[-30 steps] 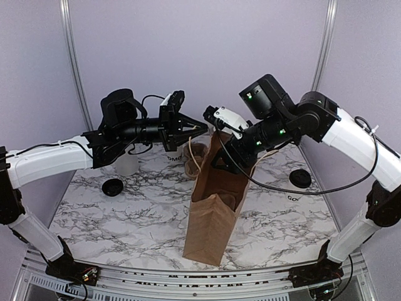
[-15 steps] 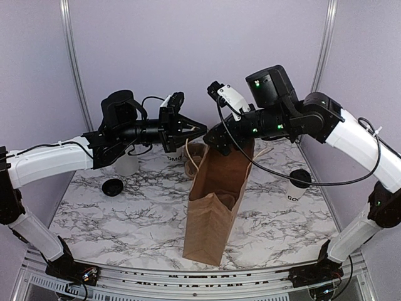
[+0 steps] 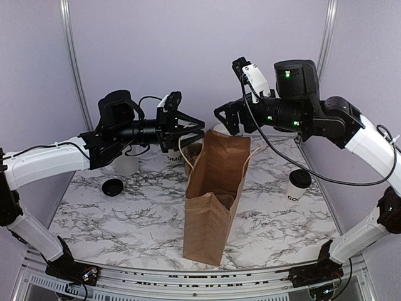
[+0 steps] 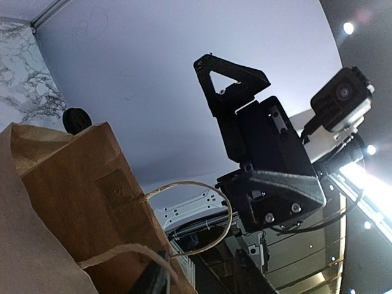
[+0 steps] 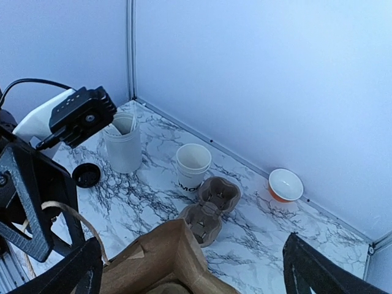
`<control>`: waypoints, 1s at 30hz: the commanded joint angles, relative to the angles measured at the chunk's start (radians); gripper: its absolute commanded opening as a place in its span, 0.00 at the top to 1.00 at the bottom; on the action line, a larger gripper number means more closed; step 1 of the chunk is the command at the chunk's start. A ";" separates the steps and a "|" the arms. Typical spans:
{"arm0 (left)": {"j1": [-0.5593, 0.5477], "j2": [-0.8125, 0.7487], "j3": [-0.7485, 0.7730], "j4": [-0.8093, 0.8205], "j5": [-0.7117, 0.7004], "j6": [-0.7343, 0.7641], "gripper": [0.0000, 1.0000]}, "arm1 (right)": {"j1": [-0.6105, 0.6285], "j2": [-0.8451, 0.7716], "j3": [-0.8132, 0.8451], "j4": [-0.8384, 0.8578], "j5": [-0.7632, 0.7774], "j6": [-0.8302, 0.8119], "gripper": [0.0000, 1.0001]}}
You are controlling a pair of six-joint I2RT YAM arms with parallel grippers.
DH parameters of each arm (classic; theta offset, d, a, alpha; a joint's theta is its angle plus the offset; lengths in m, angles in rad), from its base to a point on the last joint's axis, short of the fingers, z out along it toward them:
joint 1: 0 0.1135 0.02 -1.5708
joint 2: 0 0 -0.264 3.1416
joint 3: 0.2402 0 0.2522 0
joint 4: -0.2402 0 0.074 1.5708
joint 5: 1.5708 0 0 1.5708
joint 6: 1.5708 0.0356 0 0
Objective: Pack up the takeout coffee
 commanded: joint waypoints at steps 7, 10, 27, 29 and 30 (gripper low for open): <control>0.061 -0.137 -0.008 -0.222 -0.073 0.169 0.29 | -0.057 -0.102 -0.073 0.091 0.067 0.078 0.00; 0.065 -0.153 0.013 -0.308 -0.109 0.226 0.16 | -0.070 -0.128 -0.098 0.102 0.075 0.092 0.00; 0.074 -0.313 -0.065 -0.568 -0.448 0.524 0.01 | -0.420 -0.233 -0.297 0.065 -0.143 0.249 0.00; 0.074 -0.323 -0.081 -0.567 -0.487 0.547 0.01 | -0.456 -0.213 -0.288 0.013 -0.175 0.263 0.00; 0.074 -0.327 -0.092 -0.568 -0.506 0.553 0.01 | -0.473 -0.204 -0.284 -0.016 -0.175 0.272 0.00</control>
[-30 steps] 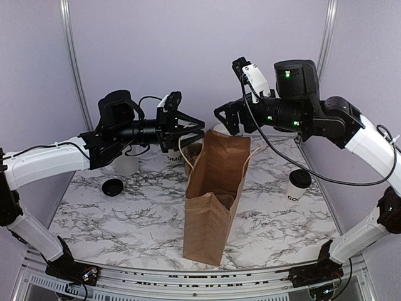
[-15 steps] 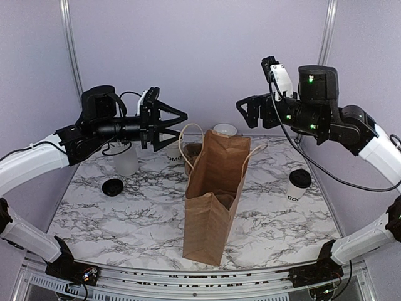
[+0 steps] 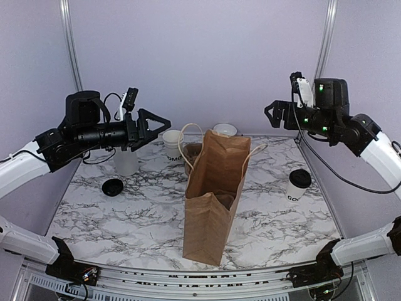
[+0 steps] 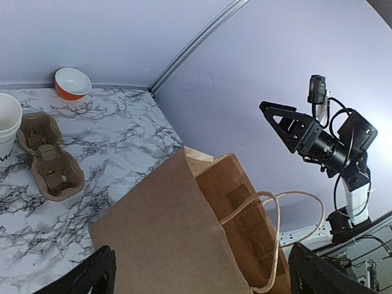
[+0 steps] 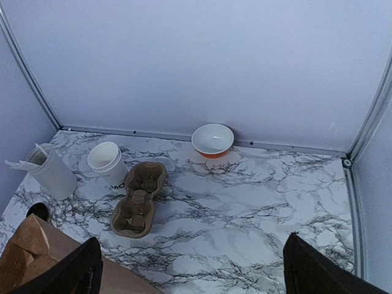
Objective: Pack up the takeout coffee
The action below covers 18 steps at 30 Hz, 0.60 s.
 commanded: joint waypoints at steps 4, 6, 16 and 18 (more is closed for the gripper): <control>0.005 -0.058 -0.102 0.010 -0.137 0.070 0.01 | -0.134 0.026 -0.046 -0.130 -0.054 0.091 0.00; 0.005 -0.079 -0.129 0.015 -0.135 0.070 0.01 | -0.176 0.013 -0.104 -0.137 -0.042 0.113 0.00; 0.005 -0.187 -0.117 -0.082 -0.167 0.154 0.01 | -0.281 -0.039 -0.300 -0.143 0.055 0.195 0.01; 0.005 -0.193 -0.112 -0.088 -0.166 0.155 0.01 | -0.314 -0.045 -0.332 -0.136 0.034 0.188 0.02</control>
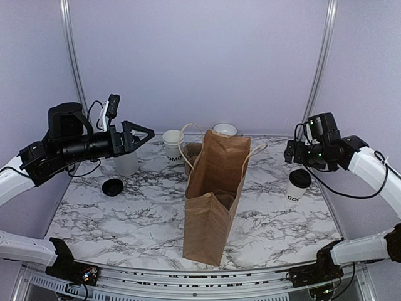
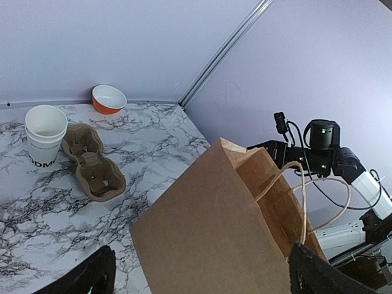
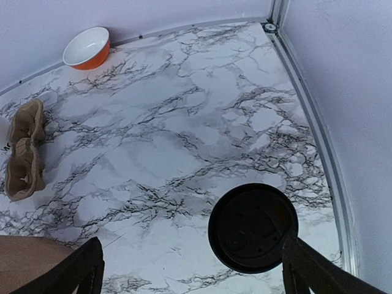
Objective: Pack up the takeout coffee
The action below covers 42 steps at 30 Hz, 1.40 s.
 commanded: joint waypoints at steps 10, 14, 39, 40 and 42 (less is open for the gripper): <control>0.005 -0.016 0.069 -0.096 -0.051 0.095 0.01 | -0.148 -0.052 -0.114 0.030 -0.029 -0.038 0.09; 0.005 -0.018 0.075 -0.094 -0.099 0.092 0.01 | -0.159 -0.027 -0.125 0.026 -0.040 -0.060 0.09; 0.005 0.036 0.115 -0.100 -0.110 0.083 0.01 | -0.194 0.064 -0.182 0.120 -0.035 -0.111 0.19; 0.005 0.036 0.115 -0.100 -0.110 0.082 0.01 | -0.194 0.069 -0.180 0.121 -0.035 -0.112 0.19; 0.005 0.037 0.115 -0.100 -0.109 0.080 0.01 | -0.194 0.082 -0.174 0.123 -0.035 -0.118 0.19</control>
